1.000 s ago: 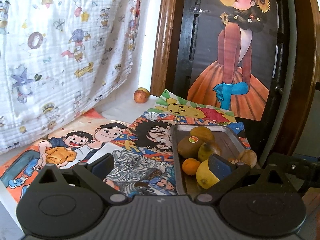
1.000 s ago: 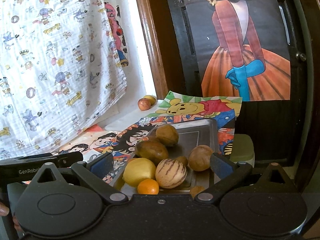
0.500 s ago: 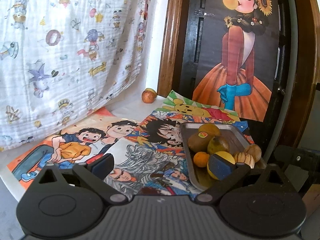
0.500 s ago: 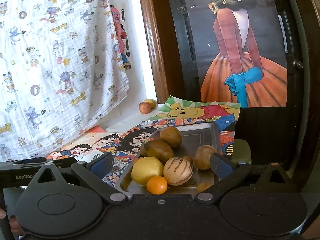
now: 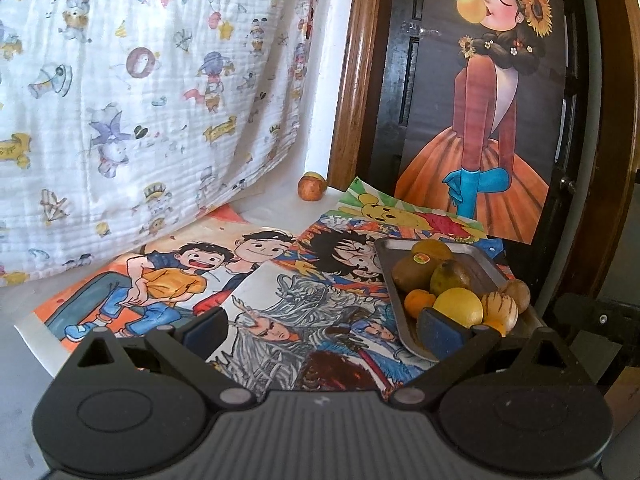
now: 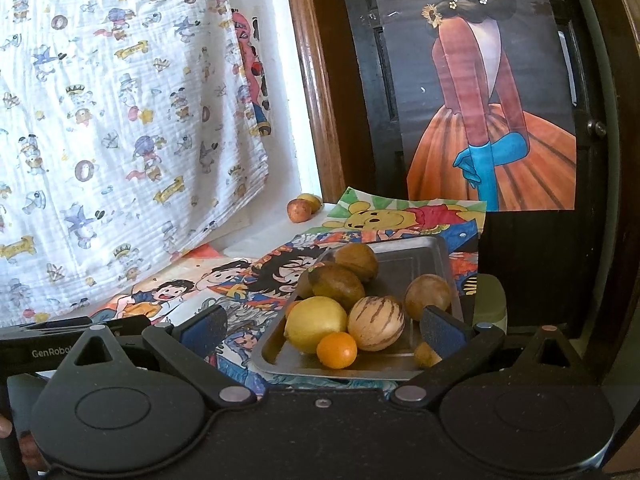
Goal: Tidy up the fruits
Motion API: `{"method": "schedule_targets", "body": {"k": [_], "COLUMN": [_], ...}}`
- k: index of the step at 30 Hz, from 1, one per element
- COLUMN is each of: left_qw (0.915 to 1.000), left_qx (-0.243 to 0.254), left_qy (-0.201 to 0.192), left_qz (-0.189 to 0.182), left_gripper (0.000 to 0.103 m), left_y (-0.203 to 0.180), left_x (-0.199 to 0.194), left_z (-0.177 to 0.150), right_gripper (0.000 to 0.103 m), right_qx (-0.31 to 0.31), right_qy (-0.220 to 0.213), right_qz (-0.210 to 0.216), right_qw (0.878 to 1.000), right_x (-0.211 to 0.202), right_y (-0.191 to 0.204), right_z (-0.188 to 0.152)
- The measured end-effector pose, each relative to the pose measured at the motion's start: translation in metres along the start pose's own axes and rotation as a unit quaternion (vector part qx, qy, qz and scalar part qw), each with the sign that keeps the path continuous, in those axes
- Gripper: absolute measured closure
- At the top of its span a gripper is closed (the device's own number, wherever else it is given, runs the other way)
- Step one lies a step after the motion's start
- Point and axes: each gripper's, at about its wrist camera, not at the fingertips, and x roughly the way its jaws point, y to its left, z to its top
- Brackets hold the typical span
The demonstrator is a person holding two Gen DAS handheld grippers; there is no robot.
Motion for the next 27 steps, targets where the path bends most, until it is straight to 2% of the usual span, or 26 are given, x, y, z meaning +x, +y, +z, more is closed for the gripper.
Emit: {"method": "schedule_targets", "body": {"k": [18,27], "left_qw": [0.9999,0.9995], "left_qx": [-0.008,0.009], "left_qy": [-0.001,0.021], "left_qz": [-0.008,-0.022], "left_gripper": [0.0,0.0], "left_y": [0.013,0.009], "left_x": [-0.014,-0.013], "left_z": [-0.014,-0.02], "right_gripper": [0.001,0.001], "right_qx": [-0.036,-0.04], "right_qy": [-0.014,0.001], "right_qz": [0.0,-0.012], "right_qw": [0.999,0.999], "right_x": [-0.008,-0.01], "right_y": [0.02,0.026], "right_z": [-0.021,-0.028]}}
